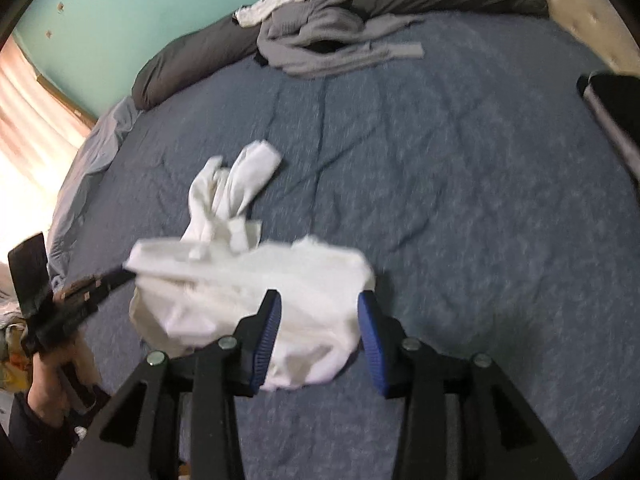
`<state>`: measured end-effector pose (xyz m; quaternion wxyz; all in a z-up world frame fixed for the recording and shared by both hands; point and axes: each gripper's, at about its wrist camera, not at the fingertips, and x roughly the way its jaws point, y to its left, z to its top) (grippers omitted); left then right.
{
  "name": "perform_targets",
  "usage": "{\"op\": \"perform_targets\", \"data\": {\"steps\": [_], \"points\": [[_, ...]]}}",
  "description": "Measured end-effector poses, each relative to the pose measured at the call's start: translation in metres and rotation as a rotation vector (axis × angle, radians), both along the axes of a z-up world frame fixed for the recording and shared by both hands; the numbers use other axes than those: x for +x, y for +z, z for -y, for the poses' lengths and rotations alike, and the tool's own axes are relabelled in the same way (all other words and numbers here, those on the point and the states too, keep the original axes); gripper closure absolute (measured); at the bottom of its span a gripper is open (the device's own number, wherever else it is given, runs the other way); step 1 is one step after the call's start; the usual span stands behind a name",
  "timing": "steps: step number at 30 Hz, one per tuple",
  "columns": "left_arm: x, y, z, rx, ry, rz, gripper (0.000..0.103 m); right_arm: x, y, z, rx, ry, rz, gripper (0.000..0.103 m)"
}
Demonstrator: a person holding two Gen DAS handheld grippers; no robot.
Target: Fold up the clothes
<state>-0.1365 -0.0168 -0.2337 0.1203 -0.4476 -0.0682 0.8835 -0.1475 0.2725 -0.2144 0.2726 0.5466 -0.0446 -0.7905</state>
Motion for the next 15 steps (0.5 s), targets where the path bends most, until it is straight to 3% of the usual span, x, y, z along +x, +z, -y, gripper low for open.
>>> {"op": "perform_targets", "data": {"steps": [7, 9, 15], "points": [[0.008, 0.009, 0.016, -0.027, 0.038, -0.011, 0.099, 0.015, -0.026, 0.009, 0.027, 0.002, 0.081, 0.062], [0.012, 0.011, 0.024, -0.027, 0.053, -0.012, 0.099, 0.014, -0.032, 0.006, 0.013, -0.019, 0.099, 0.053], [0.025, 0.011, 0.04, -0.032, 0.08, -0.01, 0.099, 0.007, -0.037, 0.009, -0.069, -0.054, 0.123, 0.051]]}}
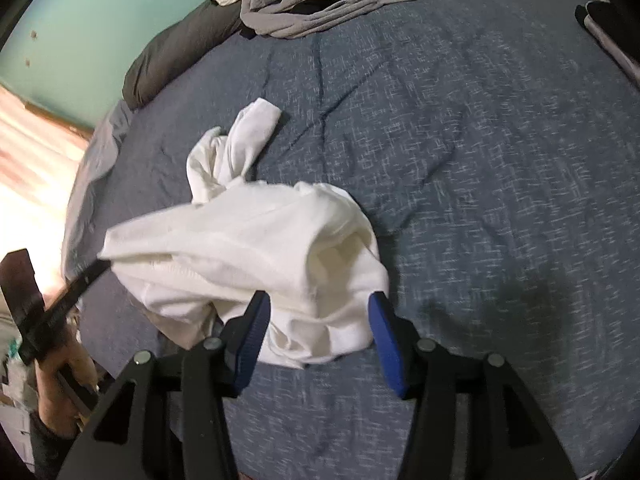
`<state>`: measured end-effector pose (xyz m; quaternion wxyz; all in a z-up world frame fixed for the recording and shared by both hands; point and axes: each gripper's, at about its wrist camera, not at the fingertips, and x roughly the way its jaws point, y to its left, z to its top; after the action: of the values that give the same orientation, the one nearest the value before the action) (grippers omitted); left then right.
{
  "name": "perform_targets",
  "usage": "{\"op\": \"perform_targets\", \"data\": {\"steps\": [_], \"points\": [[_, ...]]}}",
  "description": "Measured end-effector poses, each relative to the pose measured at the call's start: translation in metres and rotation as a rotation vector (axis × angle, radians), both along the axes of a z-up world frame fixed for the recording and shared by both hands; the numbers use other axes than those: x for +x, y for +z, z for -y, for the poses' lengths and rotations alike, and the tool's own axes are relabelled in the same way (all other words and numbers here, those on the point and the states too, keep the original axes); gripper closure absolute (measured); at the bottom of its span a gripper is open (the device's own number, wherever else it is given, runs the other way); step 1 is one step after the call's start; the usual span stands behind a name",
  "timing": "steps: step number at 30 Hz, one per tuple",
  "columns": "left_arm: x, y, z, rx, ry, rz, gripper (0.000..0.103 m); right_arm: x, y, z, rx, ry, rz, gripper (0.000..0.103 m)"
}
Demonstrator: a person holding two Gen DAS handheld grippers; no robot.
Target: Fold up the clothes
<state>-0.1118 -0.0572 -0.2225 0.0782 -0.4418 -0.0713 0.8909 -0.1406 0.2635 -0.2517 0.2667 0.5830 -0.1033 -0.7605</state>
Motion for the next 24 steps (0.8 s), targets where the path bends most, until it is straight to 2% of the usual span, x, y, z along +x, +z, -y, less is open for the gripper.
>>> {"op": "perform_targets", "data": {"steps": [4, 10, 12, 14, 15, 24], "points": [[0.008, -0.005, 0.005, 0.01, 0.012, 0.004, 0.099, -0.006, 0.001, 0.015, -0.05, 0.006, -0.005, 0.051], [0.017, -0.011, 0.01, 0.022, 0.021, 0.007, 0.099, -0.016, -0.016, 0.03, -0.036, 0.006, 0.032, 0.054], [0.02, -0.012, 0.011, 0.029, 0.021, 0.006, 0.099, -0.016, -0.018, 0.035, -0.044, 0.018, 0.019, 0.078], [0.022, -0.013, 0.01, 0.031, 0.018, 0.005, 0.099, -0.015, -0.017, 0.041, -0.051, 0.03, -0.007, 0.09], [0.023, -0.014, 0.011, 0.03, 0.016, 0.005, 0.099, -0.015, -0.014, 0.044, -0.053, 0.038, -0.026, 0.097], [0.04, -0.011, 0.022, 0.045, 0.009, 0.002, 0.099, -0.028, 0.064, 0.097, -0.12, 0.122, -0.188, 0.1]]}}
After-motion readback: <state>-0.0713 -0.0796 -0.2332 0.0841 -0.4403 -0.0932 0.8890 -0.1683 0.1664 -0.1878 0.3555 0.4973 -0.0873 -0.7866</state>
